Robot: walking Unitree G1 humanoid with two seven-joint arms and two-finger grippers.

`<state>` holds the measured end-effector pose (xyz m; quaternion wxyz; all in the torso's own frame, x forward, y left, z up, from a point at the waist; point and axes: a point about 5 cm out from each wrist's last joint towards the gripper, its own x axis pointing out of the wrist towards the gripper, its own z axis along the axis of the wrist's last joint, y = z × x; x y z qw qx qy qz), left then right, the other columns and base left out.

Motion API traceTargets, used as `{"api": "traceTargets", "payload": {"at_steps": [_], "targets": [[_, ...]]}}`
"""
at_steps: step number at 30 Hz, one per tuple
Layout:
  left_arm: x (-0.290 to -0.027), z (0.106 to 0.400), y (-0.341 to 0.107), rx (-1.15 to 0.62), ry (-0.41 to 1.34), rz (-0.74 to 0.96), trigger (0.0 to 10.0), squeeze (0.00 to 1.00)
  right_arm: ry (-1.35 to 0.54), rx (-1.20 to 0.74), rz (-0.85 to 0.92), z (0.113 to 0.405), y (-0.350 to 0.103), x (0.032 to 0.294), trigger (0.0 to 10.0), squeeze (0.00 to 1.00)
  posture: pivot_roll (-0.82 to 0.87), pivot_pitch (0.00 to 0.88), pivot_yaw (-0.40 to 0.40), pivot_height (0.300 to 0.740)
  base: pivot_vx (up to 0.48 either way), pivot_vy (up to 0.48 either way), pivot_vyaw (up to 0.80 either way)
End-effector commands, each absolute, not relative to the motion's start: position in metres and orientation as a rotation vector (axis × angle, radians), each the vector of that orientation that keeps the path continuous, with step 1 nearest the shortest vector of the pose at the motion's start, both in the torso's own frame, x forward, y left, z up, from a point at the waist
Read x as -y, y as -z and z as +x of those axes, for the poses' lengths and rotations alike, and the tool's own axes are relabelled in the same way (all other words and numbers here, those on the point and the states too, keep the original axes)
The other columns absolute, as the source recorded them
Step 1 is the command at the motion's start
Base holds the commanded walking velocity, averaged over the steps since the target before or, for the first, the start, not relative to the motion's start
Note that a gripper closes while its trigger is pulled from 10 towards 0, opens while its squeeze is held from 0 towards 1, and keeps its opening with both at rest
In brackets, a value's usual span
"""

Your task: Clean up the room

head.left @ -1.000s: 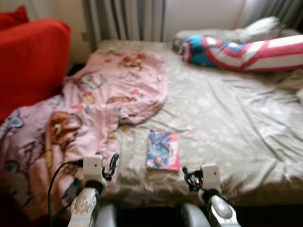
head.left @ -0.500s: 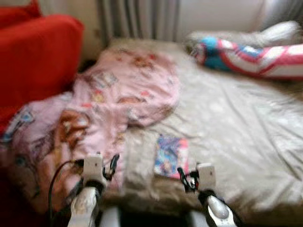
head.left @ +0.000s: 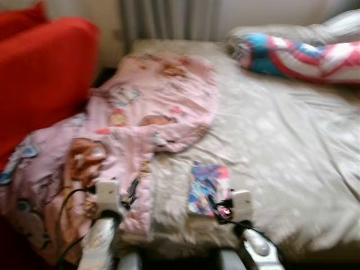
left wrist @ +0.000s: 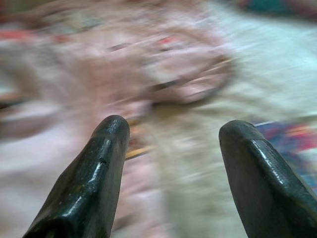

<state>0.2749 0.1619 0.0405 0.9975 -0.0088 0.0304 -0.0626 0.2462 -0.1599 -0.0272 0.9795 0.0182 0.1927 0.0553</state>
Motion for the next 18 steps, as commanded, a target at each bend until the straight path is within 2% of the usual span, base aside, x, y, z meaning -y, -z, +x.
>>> {"api": "traceTargets", "payload": {"at_steps": [1, 8, 17, 18], "targets": [[-0.181, 0.269, -0.037, -0.086, 0.083, 0.012, 10.0, 0.00, -0.103, -0.360, 0.090, 0.262, 0.017, 0.150, 10.0, 0.00, -0.12, 0.069, -0.043, 0.615, 0.000, 0.000, 0.00], [-0.176, 0.272, -0.042, -0.077, 0.125, 0.023, 10.0, 0.00, -0.017, -0.420, 0.198, 0.276, 0.014, 0.161, 10.0, 0.00, -0.09, 0.104, -0.030, 0.615, 0.000, 0.000, 0.00], [-0.169, 0.280, -0.054, -0.043, 0.172, 0.039, 10.0, 0.00, 0.015, -0.441, 0.291, 0.293, 0.003, 0.157, 10.0, 0.00, -0.06, 0.162, -0.013, 0.615, 0.000, 0.000, 0.00], [-0.170, 0.281, -0.055, -0.039, 0.176, 0.041, 10.0, 0.00, 0.020, -0.437, 0.303, 0.296, 0.001, 0.156, 10.0, 0.68, -0.05, 0.173, -0.009, 0.615, 0.000, 0.000, 0.00]]}}
